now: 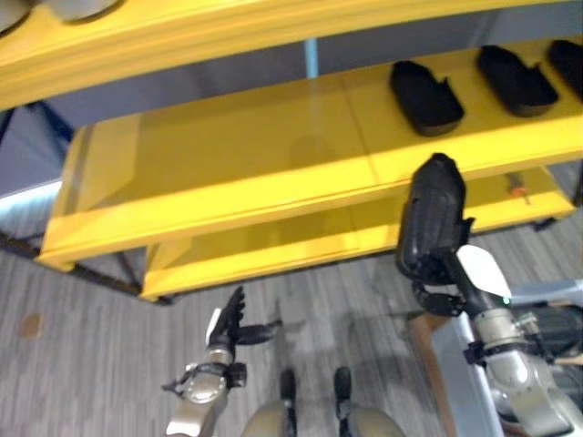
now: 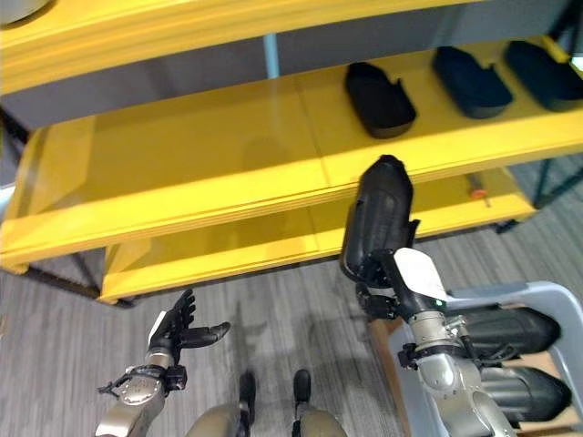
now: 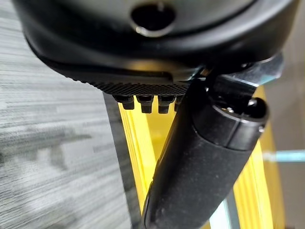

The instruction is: Move parts from the plastic box to the shelf.

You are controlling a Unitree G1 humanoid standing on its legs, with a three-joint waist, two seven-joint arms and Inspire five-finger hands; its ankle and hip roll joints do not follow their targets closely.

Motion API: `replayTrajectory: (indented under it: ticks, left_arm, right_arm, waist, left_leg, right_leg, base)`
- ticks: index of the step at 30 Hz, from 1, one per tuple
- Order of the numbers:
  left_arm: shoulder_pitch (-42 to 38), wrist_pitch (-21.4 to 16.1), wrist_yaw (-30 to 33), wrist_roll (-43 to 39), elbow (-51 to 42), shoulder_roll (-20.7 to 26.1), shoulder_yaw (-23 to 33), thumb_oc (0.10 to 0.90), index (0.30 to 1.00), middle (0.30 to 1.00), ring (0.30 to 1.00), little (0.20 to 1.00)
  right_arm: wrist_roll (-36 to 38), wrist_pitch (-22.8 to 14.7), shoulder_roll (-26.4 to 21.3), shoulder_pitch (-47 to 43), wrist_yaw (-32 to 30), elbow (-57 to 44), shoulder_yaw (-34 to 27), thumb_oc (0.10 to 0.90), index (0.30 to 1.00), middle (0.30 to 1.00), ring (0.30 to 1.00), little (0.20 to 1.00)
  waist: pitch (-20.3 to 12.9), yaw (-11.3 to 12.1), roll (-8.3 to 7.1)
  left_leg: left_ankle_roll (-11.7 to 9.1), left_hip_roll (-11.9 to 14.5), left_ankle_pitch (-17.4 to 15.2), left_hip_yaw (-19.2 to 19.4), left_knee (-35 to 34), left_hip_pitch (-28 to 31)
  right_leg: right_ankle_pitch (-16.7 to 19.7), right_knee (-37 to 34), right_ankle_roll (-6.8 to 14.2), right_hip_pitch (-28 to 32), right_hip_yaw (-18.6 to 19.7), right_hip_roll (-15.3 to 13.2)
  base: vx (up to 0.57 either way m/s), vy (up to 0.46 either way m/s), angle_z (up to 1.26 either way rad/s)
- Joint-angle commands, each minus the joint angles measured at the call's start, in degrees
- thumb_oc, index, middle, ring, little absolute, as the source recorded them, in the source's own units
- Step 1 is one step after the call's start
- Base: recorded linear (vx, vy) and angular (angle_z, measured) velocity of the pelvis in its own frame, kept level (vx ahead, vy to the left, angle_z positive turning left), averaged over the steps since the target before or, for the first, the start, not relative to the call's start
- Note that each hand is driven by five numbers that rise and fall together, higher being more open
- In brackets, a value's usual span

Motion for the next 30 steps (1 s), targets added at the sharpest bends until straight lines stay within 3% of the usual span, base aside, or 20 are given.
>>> replayTrajectory:
  ticks: [1,3,5,12,27,30]
  left_arm:
    - [-0.3,-4.7,0.9,0.2,-4.2,3.9,1.3,0.900,1.000,1.000,1.000,1.000]
    - [0.1,-4.8,1.0,0.2,-4.5,3.7,1.6,0.900,1.000,1.000,1.000,1.000]
    - [0.0,-5.2,1.7,0.5,-4.8,3.8,1.7,0.900,1.000,1.000,1.000,1.000]
    - [-0.9,-5.0,2.8,0.5,-4.7,4.8,2.7,0.900,1.000,1.000,1.000,1.000]
    - [-0.6,-5.3,4.4,-0.2,-5.6,5.8,5.3,0.900,1.000,1.000,1.000,1.000]
    - [-0.5,-5.3,3.9,0.1,-6.1,6.3,5.0,0.900,1.000,1.000,1.000,1.000]
  right_arm:
    - [-0.5,-4.0,-1.8,-5.6,-6.0,-4.5,-2.9,0.400,0.300,0.300,0.300,0.300]
    - [-1.1,-3.7,-1.5,-5.3,-5.0,-3.9,-2.2,0.400,0.300,0.300,0.300,0.300]
    - [-0.8,-3.7,-0.6,-5.2,-4.4,-4.0,-1.7,0.400,0.300,0.300,0.300,0.300]
    - [-1.3,-3.2,0.6,-7.8,-2.7,-3.3,1.8,0.400,0.300,0.300,0.300,0.300]
    - [-1.9,-3.5,1.5,-14.1,-0.6,-3.2,7.6,0.400,0.300,0.300,0.300,0.300]
    - [-1.8,-3.6,1.0,-16.0,-0.3,-3.5,8.3,0.400,0.300,0.300,0.300,0.300]
  waist:
    - [-5.6,0.8,-1.92]
    - [-6.5,1.0,-1.34]
    - [-7.3,1.0,-1.58]
    - [-8.1,1.9,-3.36]
    - [-9.3,3.3,-5.74]
    - [-9.1,3.7,-5.99]
  left_leg:
    - [3.1,-1.7,9.5,-0.2,-8.7,2.3]
    - [2.9,-0.9,9.6,0.0,-8.9,3.3]
    - [4.0,-1.0,8.5,1.2,-8.9,5.7]
    - [6.8,-2.2,4.8,4.5,-8.1,8.3]
    - [9.0,-3.0,0.4,9.2,-6.9,9.3]
    - [9.7,-3.8,-0.4,8.5,-6.3,9.0]
  right_leg:
    - [-4.4,4.1,6.3,2.9,11.5,1.8]
    - [-4.8,3.3,6.4,3.9,12.7,1.6]
    - [-5.1,2.9,7.3,5.4,13.8,-0.1]
    - [-4.0,3.1,10.0,5.3,16.7,-4.1]
    - [1.3,3.3,14.0,2.4,22.0,-6.6]
    - [2.1,5.0,14.7,1.7,21.3,-7.5]
  base:
    - [0.19,0.155,0.30]
    - [0.27,0.264,-0.63]
    - [0.31,0.305,-0.96]
    - [0.12,0.139,-0.30]
    - [0.06,0.068,-0.19]
    - [0.04,0.104,-0.15]
